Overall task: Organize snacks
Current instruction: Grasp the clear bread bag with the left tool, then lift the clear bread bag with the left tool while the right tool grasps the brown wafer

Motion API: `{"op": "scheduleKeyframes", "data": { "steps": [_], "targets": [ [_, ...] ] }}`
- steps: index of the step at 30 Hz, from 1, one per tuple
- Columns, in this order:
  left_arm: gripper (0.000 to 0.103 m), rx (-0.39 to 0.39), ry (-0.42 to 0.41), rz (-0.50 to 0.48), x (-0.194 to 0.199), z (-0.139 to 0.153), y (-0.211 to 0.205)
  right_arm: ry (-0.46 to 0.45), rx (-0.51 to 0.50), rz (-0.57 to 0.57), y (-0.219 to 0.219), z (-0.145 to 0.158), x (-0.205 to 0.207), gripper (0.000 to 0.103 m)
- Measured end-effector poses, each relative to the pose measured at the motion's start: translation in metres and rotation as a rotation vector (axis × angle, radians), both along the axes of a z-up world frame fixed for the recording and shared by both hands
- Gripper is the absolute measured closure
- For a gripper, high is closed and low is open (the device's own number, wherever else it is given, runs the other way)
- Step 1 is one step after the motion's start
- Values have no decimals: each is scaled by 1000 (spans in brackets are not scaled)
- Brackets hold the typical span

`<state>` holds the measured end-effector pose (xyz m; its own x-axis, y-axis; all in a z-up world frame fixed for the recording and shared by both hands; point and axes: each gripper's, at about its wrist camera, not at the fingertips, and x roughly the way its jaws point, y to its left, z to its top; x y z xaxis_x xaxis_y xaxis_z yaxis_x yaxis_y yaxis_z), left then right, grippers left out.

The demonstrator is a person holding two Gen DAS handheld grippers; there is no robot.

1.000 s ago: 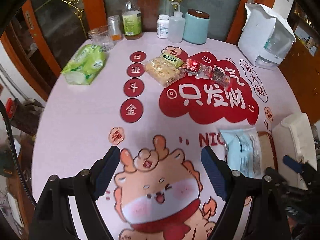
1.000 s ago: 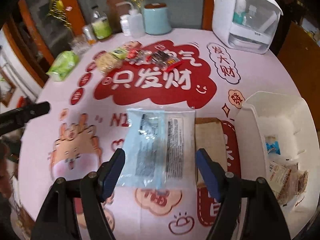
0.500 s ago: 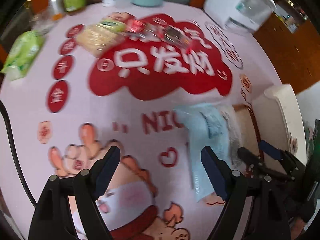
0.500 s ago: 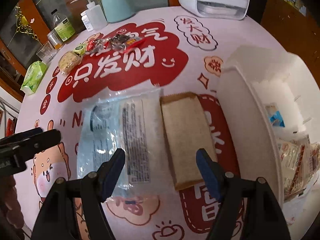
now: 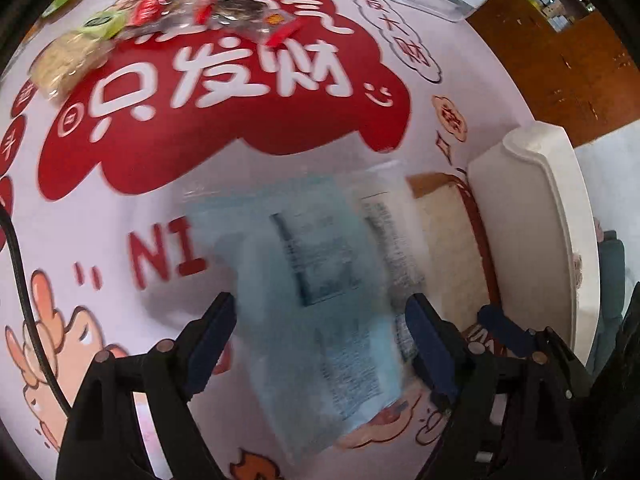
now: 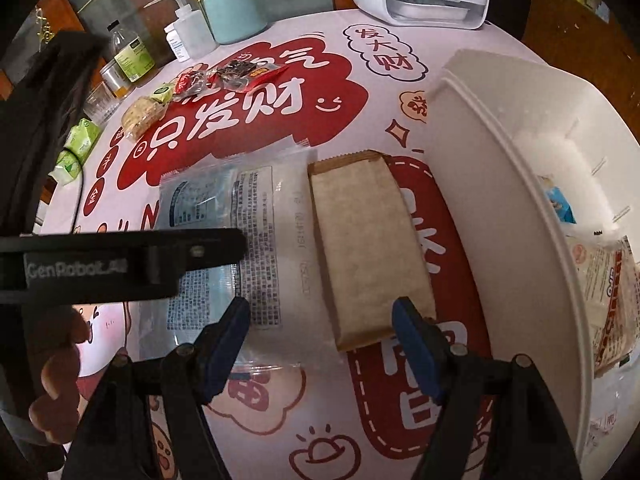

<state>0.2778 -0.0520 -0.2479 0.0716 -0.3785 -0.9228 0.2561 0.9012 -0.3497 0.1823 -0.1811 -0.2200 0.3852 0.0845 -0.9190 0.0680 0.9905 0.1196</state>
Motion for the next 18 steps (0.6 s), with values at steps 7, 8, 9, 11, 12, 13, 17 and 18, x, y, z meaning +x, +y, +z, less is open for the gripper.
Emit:
{"op": "scheduleKeyframes", "data": {
  "steps": [7, 8, 9, 11, 12, 13, 17, 18],
  "targets": [
    [29, 79, -45, 29, 7, 0, -26, -6, 4, 21, 4, -1, -1, 29],
    [34, 49, -51, 24, 7, 2, -27, -8, 1, 16, 4, -1, -1, 29],
    [43, 44, -59, 28, 7, 4, -26, -11, -3, 14, 4, -1, -1, 29],
    [53, 17, -63, 30, 11, 8, -19, -23, 3, 1, 2, 0, -1, 29],
    [56, 11, -59, 31, 11, 9, -17, -27, 1, -7, 1, 1, -1, 29],
    [58, 5, -60, 32, 11, 9, -15, -32, -5, -14, -1, 2, 0, 29],
    [61, 4, -78, 50, 8, 14, -4, -35, -51, -44, -4, 3, 9, 29],
    [62, 8, -88, 56, 4, 17, 1, -31, -55, -44, -4, 1, 10, 30]
  ]
}}
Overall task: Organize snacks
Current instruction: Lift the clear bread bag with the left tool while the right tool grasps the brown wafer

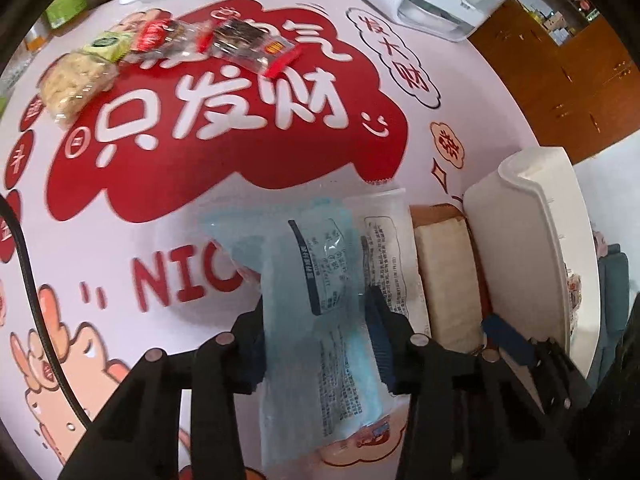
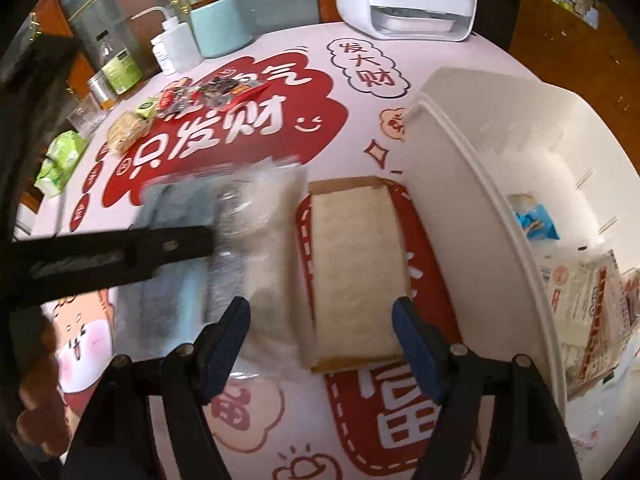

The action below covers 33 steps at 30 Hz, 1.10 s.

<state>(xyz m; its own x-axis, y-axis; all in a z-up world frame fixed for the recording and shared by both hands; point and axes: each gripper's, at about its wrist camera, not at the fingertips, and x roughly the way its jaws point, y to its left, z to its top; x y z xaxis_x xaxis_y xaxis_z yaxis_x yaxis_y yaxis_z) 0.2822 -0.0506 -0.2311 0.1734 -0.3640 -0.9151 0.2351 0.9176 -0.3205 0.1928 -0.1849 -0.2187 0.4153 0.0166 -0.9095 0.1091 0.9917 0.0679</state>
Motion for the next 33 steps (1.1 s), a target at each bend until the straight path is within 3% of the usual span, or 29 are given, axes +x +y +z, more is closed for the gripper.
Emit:
{"op": "scheduleKeyframes", "data": {
  "steps": [9, 16, 25, 29, 33],
  "targets": [
    [68, 42, -73, 47, -17, 23, 55, 6, -136, -57, 9, -10, 21, 30],
    [67, 30, -64, 87, -28, 27, 87, 38, -214, -88, 15, -16, 33, 29],
    [67, 44, -51, 91, -30, 23, 93, 13, -306, -132, 36, -17, 33, 29],
    [67, 65, -49, 88, -32, 23, 98, 9, -299, -165, 32, -16, 34, 29],
    [67, 65, -44, 85, -34, 24, 101, 21, -221, -197, 22, -17, 35, 29]
  ]
}}
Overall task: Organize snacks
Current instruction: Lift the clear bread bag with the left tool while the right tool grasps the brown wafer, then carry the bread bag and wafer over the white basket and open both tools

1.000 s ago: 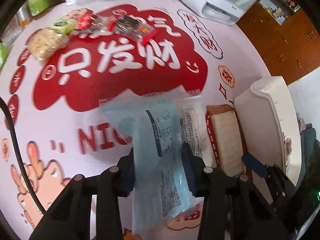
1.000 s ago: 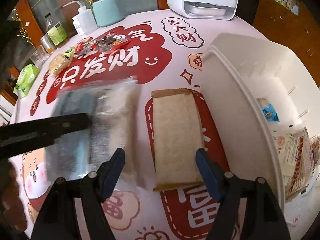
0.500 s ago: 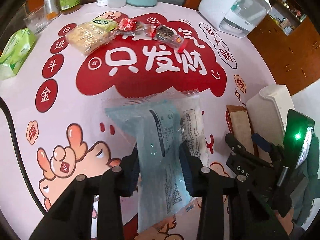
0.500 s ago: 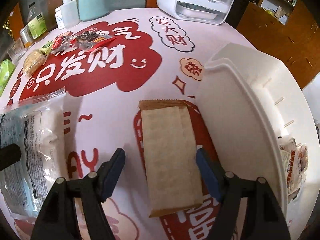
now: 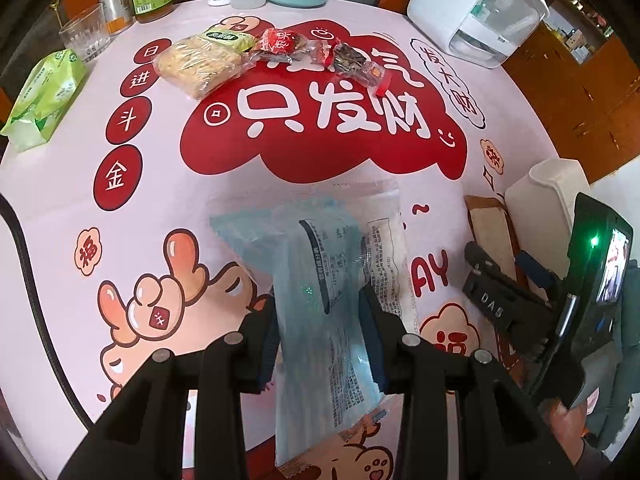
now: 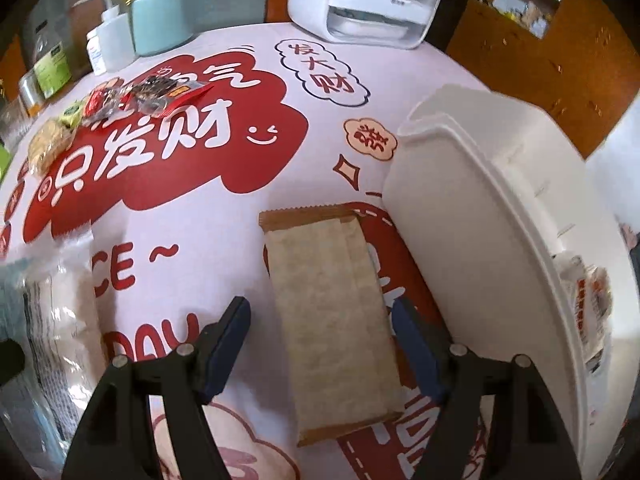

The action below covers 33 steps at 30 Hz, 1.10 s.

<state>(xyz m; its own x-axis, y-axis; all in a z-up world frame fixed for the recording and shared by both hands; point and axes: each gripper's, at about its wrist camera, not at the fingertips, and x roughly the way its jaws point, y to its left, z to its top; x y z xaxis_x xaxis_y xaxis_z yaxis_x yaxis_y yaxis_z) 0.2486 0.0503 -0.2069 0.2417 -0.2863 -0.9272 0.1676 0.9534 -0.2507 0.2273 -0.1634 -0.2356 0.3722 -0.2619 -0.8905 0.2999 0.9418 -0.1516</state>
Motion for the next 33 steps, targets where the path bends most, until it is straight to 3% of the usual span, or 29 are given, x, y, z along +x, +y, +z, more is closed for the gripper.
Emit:
{"op": "scheduleKeyframes", "data": {
  "steps": [8, 9, 10, 19, 33],
  "targets": [
    [67, -26, -3, -17, -4, 5, -4, 10, 132, -37, -16, -5, 2, 29],
    [67, -27, -4, -19, -5, 6, -5, 12, 134, -35, -15, -5, 2, 33],
    [67, -29, -4, -22, -6, 7, -6, 10, 135, -32, -14, -4, 2, 45],
    [67, -37, -44, -31, -14, 25, -8, 30, 178, 52, 3, 2, -13, 46],
    [67, 5, -130, -75, -42, 71, -45, -77, 191, 163, -5, 73, -63, 45]
  ]
}}
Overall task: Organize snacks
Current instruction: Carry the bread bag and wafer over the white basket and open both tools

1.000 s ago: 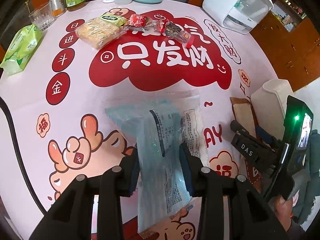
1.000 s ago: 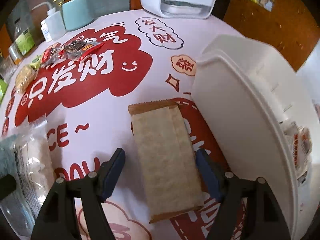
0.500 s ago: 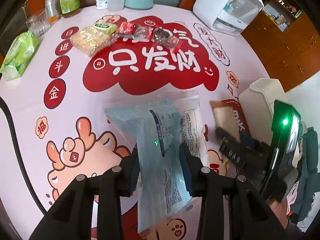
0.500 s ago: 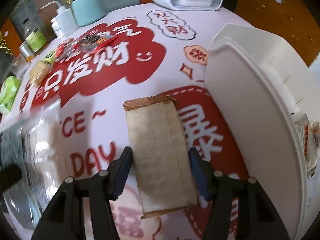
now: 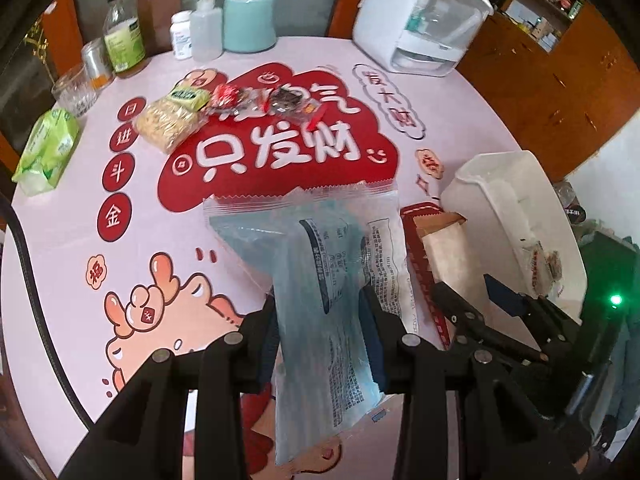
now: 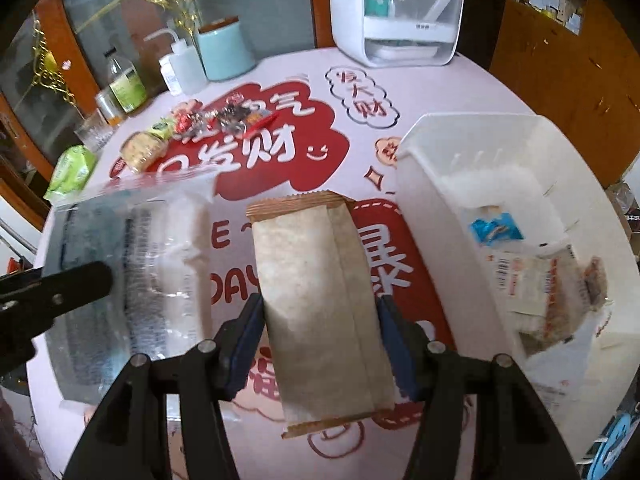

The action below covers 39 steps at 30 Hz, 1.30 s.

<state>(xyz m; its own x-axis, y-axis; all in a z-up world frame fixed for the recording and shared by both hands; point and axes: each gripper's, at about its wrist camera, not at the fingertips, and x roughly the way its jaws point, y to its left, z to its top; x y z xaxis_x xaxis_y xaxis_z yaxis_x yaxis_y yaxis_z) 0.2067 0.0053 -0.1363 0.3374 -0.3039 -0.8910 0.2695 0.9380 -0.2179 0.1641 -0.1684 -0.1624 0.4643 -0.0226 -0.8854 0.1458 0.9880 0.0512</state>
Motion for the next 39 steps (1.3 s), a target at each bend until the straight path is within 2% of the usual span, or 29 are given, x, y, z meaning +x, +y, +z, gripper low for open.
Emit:
{"op": "scheduleKeyframes", "data": {
  "steps": [8, 13, 20, 27, 31, 34, 39],
  "targets": [
    [67, 10, -86, -30, -25, 47, -47, -89, 50, 21, -37, 45, -28, 45],
    [67, 12, -148, -52, -36, 78, -87, -163, 41, 5, -75, 75, -45, 45],
    [67, -34, -182, -115, -41, 102, -174, -190, -7, -64, -150, 90, -68, 45],
    [67, -41, -140, -154, -20, 81, -263, -128, -12, -138, -233, 69, -64, 45],
    [67, 1, -92, -148, -2, 56, -300, -120, -23, -165, -265, 60, -56, 45],
    [66, 16, -48, -126, 10, 37, -318, -106, -31, -158, -277, 54, -46, 45],
    [63, 67, -47, -91, 24, 20, -332, -97, -54, -122, -281, 47, -36, 45]
  ]
}}
